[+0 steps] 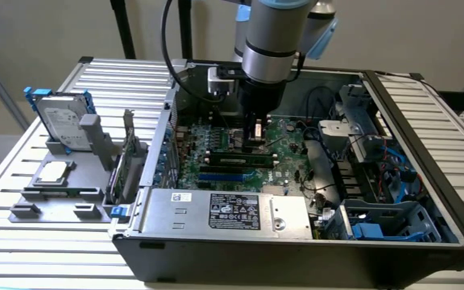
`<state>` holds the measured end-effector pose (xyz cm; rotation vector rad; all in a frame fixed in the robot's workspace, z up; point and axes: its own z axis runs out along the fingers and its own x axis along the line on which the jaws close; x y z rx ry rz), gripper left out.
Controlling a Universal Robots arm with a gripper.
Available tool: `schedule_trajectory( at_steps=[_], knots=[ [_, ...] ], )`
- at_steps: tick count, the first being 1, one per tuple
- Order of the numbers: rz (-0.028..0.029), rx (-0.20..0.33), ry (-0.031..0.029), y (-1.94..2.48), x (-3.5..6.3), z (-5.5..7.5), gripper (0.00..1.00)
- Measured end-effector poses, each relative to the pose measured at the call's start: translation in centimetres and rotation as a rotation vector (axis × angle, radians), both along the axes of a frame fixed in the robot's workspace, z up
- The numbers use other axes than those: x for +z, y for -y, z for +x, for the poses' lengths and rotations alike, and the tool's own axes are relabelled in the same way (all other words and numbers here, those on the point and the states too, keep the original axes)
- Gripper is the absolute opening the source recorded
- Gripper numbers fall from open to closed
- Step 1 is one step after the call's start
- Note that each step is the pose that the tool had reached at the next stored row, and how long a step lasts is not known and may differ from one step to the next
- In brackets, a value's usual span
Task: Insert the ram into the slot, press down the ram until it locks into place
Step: 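Press down the ram until it locks into place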
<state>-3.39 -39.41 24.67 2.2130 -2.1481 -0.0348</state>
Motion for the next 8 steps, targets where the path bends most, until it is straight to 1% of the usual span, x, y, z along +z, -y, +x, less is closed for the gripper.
schedule_trajectory(
  at_steps=[3, 8],
  knots=[
    [0.0000, 0.000, 0.0007, -0.03, -0.33, -0.06, 0.11],
    [0.0001, 0.000, 0.0057, -0.06, -0.61, -0.60, 0.11]
  ],
)
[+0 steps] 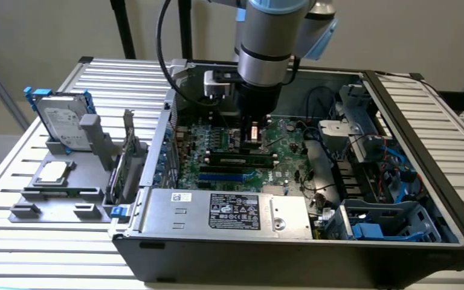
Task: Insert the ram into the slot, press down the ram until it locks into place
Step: 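Press down the ram until it locks into place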
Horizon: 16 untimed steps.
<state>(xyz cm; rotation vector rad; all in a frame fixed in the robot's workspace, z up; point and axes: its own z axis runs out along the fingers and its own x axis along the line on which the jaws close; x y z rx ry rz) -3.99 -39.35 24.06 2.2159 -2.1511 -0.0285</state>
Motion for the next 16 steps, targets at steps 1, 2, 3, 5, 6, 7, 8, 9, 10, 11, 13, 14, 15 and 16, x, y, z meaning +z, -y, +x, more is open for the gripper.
schedule_trajectory(
  at_steps=[1, 2, 3, 5, 6, 7, 8, 9, 10, 11, 13, 14, 15, 16],
  knots=[
    [-0.0001, 0.000, 0.0004, -0.01, -0.04, -0.01, 0.11],
    [0.0000, 0.000, 0.0007, -0.03, -0.09, -0.01, 0.11],
    [0.0001, 0.000, 0.0009, -0.05, -0.13, -0.01, 0.11],
    [0.0011, 0.000, 0.0016, -0.05, -0.21, -0.02, 0.11],
    [0.0018, 0.000, 0.0020, -0.06, -0.25, -0.02, 0.11],
    [0.0025, 0.000, 0.0025, -0.06, -0.29, -0.03, 0.11],
    [0.0032, 0.000, 0.0031, -0.07, -0.33, -0.04, 0.11],
    [0.0035, 0.000, 0.0039, -0.07, -0.36, -0.05, 0.11],
    [0.0038, 0.000, 0.0048, -0.07, -0.39, -0.06, 0.11],
    [0.0039, 0.000, 0.0058, -0.07, -0.42, -0.07, 0.11],
    [0.0041, 0.000, 0.0086, -0.08, -0.50, -0.13, 0.11],
    [0.0042, 0.000, 0.0098, -0.08, -0.53, -0.16, 0.11],
    [0.0044, 0.000, 0.0112, -0.09, -0.57, -0.19, 0.11],
    [0.0049, 0.000, 0.0127, -0.09, -0.62, -0.24, 0.11]
  ],
)
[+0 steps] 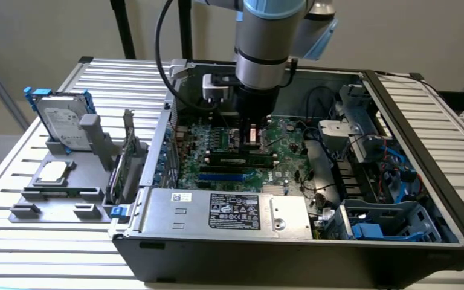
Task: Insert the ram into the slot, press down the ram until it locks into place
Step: 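Press down the ram until it locks into place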
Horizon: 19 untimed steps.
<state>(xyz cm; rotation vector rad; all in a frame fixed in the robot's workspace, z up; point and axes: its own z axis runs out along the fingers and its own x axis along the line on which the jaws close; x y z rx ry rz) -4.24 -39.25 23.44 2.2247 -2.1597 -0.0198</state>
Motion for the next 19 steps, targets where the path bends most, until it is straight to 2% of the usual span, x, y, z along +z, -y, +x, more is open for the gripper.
schedule_trajectory(
  at_steps=[4, 11, 19],
  knots=[
    [0.0011, 0.000, 0.0025, -0.07, -0.10, -0.13, 0.11],
    [0.0022, 0.000, 0.0029, -0.27, -0.21, -0.14, 0.11],
    [0.0033, 0.000, 0.0038, -0.30, -0.53, -0.14, 0.11]
  ],
)
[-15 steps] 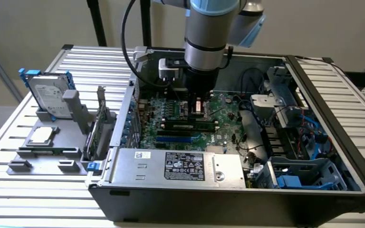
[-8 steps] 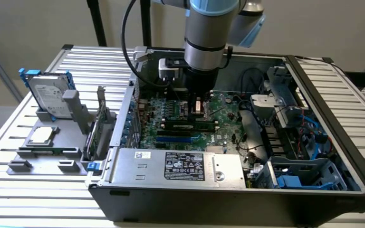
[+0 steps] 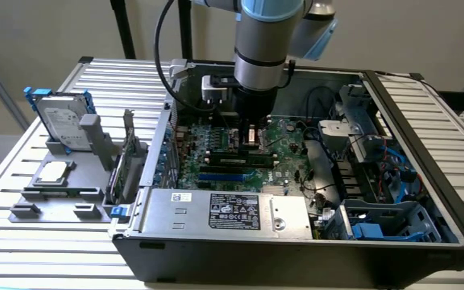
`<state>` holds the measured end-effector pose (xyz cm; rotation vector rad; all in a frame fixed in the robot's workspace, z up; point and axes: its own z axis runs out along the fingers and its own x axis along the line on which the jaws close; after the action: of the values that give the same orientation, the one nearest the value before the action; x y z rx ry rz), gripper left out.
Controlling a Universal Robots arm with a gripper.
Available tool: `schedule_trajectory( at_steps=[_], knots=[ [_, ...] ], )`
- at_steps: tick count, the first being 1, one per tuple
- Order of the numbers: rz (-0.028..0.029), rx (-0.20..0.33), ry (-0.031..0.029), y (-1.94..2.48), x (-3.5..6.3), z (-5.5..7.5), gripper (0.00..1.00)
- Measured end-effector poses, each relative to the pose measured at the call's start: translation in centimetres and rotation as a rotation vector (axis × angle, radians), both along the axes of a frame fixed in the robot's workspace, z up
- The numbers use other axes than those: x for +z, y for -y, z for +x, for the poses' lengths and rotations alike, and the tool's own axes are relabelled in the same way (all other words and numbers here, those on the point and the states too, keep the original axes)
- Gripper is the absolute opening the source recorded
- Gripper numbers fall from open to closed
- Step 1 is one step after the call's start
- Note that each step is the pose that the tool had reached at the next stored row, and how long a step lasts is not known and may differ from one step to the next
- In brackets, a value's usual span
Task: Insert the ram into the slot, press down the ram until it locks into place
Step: 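Press down the ram until it locks into place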
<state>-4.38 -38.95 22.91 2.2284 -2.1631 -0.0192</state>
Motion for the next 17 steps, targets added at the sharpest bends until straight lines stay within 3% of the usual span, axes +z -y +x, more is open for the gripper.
schedule_trajectory(
  at_steps=[7, 13, 17],
  knots=[
    [0.0040, 0.000, 0.0028, -0.03, -0.13, 0.0, 0.11],
    [0.0029, 0.000, 0.0008, -0.01, 1.60, 0.1, 0.11],
    [0.0030, 0.000, 0.0002, -0.02, 1.90, 0.2, 0.11]
  ],
)
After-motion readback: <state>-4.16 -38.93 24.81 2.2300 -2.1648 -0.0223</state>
